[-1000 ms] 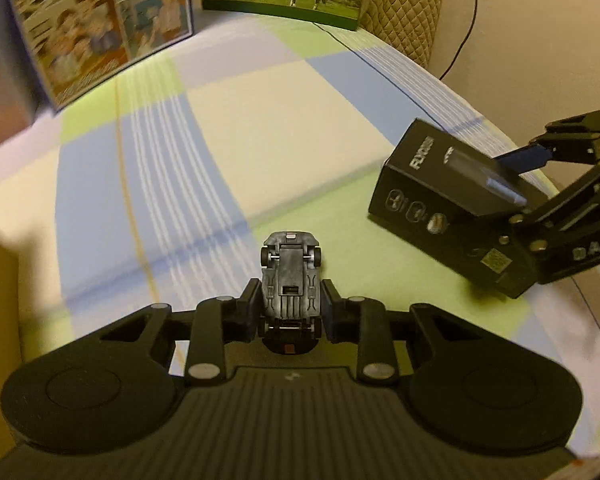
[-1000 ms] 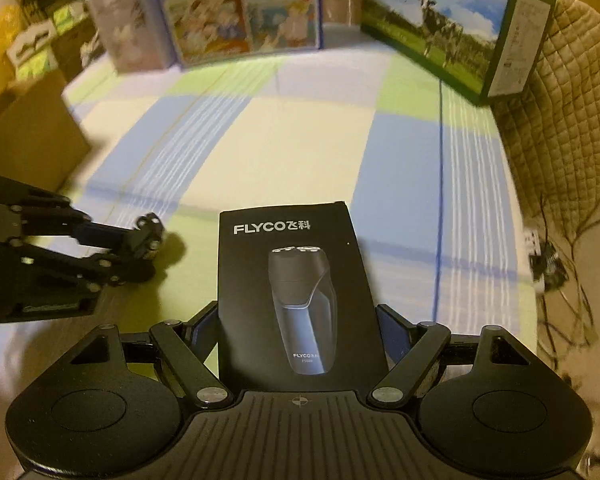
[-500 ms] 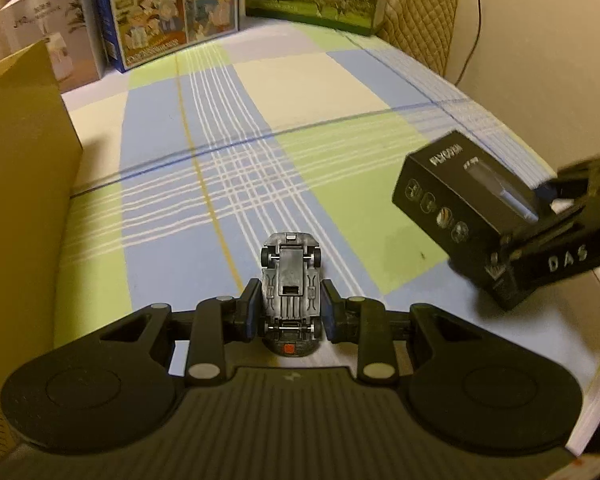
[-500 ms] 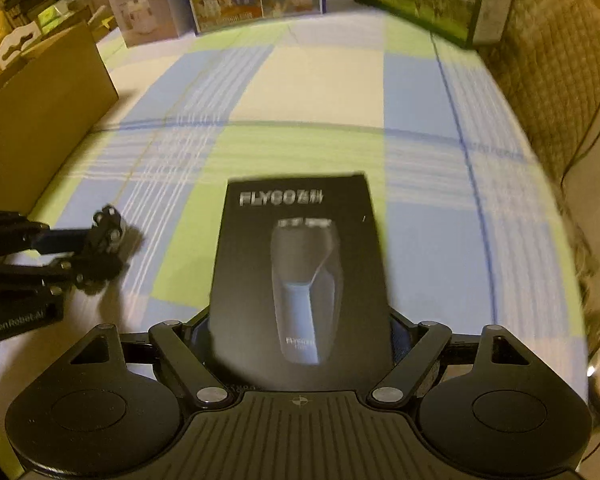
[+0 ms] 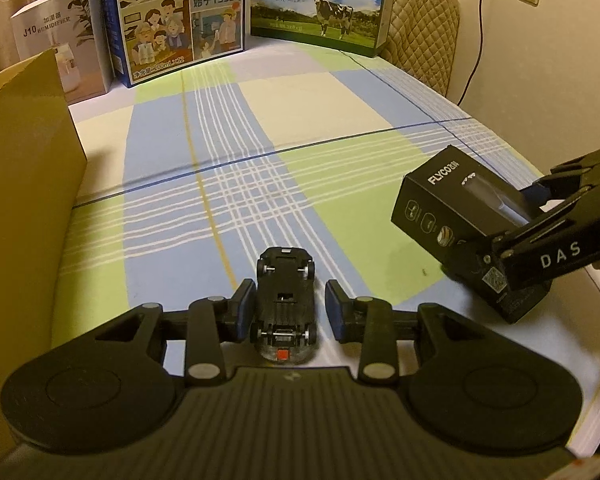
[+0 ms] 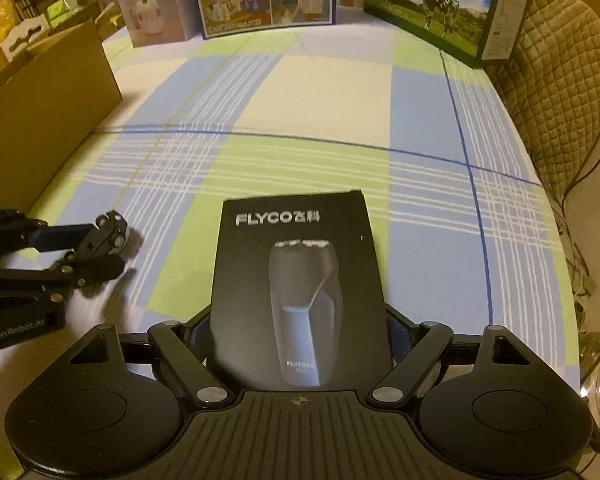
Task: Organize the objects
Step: 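Carry the toy car and shaver box over the cardboard box with both tools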
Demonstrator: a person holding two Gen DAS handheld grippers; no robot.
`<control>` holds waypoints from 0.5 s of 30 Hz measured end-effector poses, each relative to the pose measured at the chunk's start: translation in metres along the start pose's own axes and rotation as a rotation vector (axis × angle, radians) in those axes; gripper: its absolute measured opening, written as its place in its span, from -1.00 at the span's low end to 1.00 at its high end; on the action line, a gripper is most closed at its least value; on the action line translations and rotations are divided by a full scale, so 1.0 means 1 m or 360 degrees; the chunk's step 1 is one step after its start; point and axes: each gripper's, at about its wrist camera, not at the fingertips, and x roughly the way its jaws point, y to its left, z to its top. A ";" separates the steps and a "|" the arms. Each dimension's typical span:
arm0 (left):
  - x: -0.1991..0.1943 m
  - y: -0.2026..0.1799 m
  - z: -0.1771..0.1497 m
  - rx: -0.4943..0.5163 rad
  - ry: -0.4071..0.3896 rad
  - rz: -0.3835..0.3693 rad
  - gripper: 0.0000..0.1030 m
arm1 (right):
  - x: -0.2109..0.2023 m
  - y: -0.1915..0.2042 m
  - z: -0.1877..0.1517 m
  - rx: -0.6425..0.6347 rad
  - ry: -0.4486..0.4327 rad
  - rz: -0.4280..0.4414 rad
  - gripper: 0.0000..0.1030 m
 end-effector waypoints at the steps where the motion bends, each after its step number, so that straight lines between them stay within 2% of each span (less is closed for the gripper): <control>1: 0.001 0.001 0.000 -0.0004 -0.0002 0.0001 -0.38 | 0.000 0.000 0.001 0.0003 -0.0003 -0.0002 0.54; 11: 0.002 0.002 0.002 -0.0002 0.0015 0.0000 -0.39 | -0.003 -0.004 0.004 0.0056 -0.0025 0.0004 0.54; 13: 0.003 0.002 0.001 0.0000 0.0035 0.0002 -0.49 | -0.003 -0.005 0.004 0.0060 -0.0022 0.0007 0.54; 15: 0.003 0.003 0.000 -0.0008 0.0045 0.0005 -0.50 | -0.002 -0.006 0.005 0.0062 -0.0018 0.0004 0.54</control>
